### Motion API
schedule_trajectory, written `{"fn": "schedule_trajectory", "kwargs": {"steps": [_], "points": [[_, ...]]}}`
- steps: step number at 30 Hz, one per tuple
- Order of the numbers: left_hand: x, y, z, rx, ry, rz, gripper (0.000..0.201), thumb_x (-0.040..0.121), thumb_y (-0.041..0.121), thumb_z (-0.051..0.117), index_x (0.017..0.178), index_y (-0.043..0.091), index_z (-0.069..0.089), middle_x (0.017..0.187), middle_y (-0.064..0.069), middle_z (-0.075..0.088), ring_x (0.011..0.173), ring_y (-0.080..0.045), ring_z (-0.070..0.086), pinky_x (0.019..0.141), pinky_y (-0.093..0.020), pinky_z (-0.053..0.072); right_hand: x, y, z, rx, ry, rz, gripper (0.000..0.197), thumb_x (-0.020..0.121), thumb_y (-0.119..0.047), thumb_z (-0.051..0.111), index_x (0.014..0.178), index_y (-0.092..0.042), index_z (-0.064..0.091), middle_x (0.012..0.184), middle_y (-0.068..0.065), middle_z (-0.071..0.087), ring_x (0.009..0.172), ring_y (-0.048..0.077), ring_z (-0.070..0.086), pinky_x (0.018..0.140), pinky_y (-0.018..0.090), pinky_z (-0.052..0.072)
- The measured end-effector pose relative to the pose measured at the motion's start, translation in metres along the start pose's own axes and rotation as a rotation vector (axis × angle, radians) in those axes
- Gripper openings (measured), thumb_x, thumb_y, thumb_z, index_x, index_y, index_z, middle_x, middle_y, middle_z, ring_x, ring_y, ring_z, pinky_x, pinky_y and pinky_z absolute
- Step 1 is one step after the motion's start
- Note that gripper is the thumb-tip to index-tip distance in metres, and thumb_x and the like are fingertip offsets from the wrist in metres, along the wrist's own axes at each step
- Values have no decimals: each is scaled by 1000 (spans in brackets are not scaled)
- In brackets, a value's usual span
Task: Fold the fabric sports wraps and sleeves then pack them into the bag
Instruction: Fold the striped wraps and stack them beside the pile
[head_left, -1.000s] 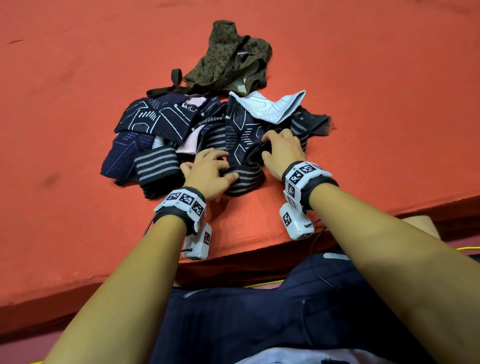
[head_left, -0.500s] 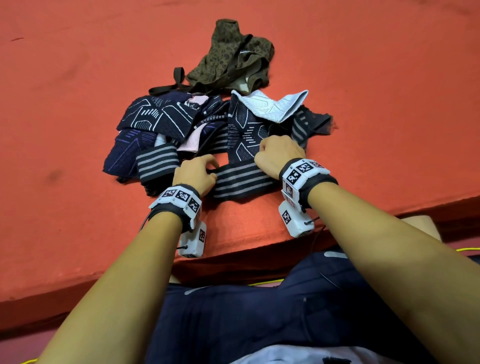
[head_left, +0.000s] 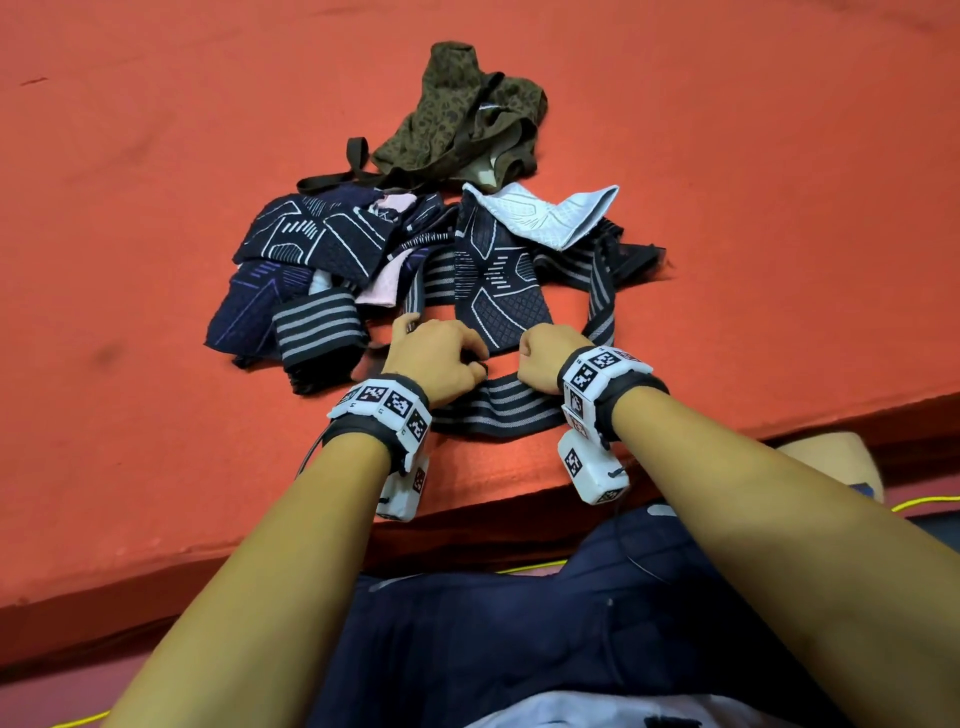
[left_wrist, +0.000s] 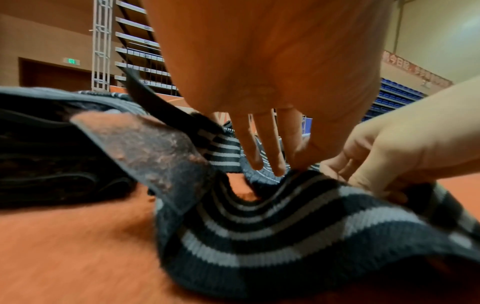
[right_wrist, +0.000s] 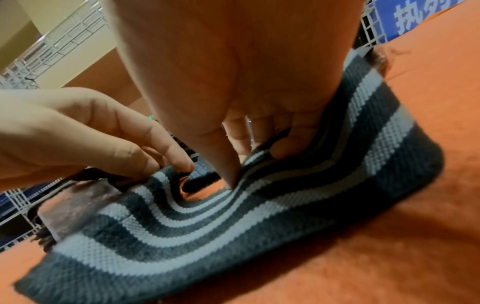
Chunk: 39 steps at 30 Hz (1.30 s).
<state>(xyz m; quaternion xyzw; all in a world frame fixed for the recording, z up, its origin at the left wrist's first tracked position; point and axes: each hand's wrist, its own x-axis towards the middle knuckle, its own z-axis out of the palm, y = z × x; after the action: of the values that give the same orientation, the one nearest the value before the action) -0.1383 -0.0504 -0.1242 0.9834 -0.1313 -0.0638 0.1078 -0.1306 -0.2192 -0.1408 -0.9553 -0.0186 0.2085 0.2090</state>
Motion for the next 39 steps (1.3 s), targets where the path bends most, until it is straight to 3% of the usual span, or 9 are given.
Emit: {"fn": "schedule_trajectory", "kwargs": {"steps": [6, 12, 20, 24, 27, 29, 33, 37, 39], "points": [[-6, 0, 4, 59, -45, 15, 8, 85, 42, 62, 91, 45, 67, 103, 15, 64, 109, -10, 48, 82, -34, 12, 1, 6, 1, 155, 136, -58, 20, 82, -7, 52, 87, -21, 65, 105, 6, 68, 93, 27, 63, 86, 37, 55], [4, 12, 9, -68, -133, 127, 29, 81, 2, 61, 100, 19, 75, 93, 4, 52, 94, -16, 52, 90, -28, 45, -4, 1, -28, 321, 409, -72, 26, 77, -2, 51, 85, -23, 63, 98, 2, 66, 93, 26, 61, 83, 34, 52], [11, 33, 20, -122, -174, 101, 21, 81, 32, 74, 102, 27, 70, 82, 15, 58, 88, -15, 62, 83, -31, 53, -6, 32, -39, 325, 773, 126, 29, 87, -12, 54, 115, -14, 58, 125, 11, 49, 121, 31, 42, 101, 40, 36], [11, 37, 31, -164, -259, 149, 48, 78, 49, 77, 117, 26, 62, 98, 8, 54, 90, -15, 56, 86, -32, 50, 14, 47, -30, 770, 624, 264, 35, 102, -33, 41, 121, -5, 48, 116, 14, 55, 104, 28, 53, 87, 34, 39], [13, 35, 40, -161, -293, 150, 58, 74, 51, 80, 121, 27, 56, 102, 4, 47, 94, -15, 49, 92, -37, 48, 28, 58, -18, 871, 445, 286, 49, 92, -49, 30, 84, -11, 59, 101, 19, 68, 97, 38, 64, 91, 46, 50], [16, 33, 46, -161, -287, 139, 57, 71, 51, 82, 117, 31, 54, 99, 7, 45, 94, -15, 49, 93, -43, 49, 33, 65, -8, 767, 374, 263, 43, 94, -50, 44, 70, -16, 52, 83, 14, 66, 83, 33, 61, 79, 39, 48], [20, 32, 49, -174, -287, 128, 59, 68, 52, 82, 115, 34, 52, 92, 12, 42, 94, -16, 50, 91, -46, 50, 32, 66, -10, 855, 304, 253, 61, 66, -60, 76, 100, -20, 45, 101, 8, 68, 89, 23, 65, 84, 44, 56], [21, 30, 53, -184, -286, 133, 60, 68, 53, 82, 116, 35, 51, 92, 12, 41, 94, -16, 50, 91, -47, 50, 36, 62, -26, 943, 229, 292, 81, 62, -41, 91, 114, -14, 34, 108, 5, 66, 93, 17, 68, 69, 34, 57], [20, 29, 54, -184, -284, 134, 60, 69, 54, 81, 118, 35, 51, 98, 9, 44, 97, -16, 50, 92, -48, 50, 38, 56, -30, 938, 236, 332, 102, 52, -39, 94, 128, -6, 35, 113, 8, 66, 99, 22, 68, 82, 42, 60]]}}
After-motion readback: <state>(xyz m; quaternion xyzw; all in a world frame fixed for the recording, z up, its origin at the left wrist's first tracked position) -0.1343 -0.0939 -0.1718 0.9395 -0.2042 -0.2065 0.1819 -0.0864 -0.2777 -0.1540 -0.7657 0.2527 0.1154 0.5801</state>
